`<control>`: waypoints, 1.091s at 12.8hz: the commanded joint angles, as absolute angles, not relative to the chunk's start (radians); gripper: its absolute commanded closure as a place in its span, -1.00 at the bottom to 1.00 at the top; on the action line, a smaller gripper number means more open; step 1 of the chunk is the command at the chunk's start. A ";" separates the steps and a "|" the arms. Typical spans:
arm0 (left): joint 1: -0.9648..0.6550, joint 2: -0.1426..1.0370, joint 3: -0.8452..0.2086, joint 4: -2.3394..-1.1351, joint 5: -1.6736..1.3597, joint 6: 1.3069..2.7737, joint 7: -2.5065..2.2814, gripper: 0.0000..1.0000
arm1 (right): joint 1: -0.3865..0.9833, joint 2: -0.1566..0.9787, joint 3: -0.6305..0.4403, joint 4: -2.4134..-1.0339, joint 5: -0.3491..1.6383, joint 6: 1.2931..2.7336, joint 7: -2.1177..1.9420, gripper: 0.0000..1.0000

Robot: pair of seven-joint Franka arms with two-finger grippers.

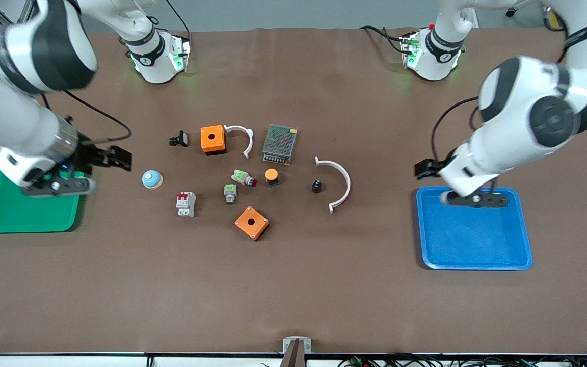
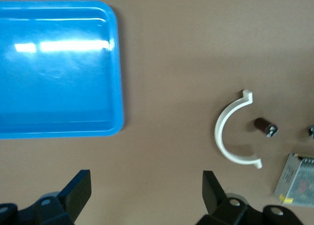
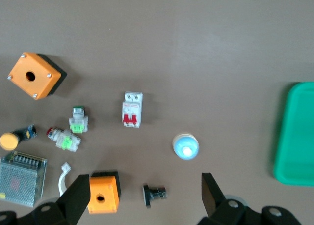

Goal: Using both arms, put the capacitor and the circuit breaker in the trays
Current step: 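Lower the right gripper onto the breaker while the left gripper descends on the capacitor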

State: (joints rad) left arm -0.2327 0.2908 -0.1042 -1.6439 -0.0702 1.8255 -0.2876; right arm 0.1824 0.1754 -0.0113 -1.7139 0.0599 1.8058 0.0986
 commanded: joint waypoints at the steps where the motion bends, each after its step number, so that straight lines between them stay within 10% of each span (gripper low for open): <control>1: -0.297 0.372 -0.103 -1.634 -0.083 1.888 -0.386 -0.99 | 0.205 0.190 -0.017 -1.912 0.097 2.053 0.113 -1.00; 14: -0.581 0.644 -0.100 -1.626 -0.072 2.285 -1.111 -0.86 | 0.290 0.454 -0.017 -1.956 0.095 2.307 0.184 -1.00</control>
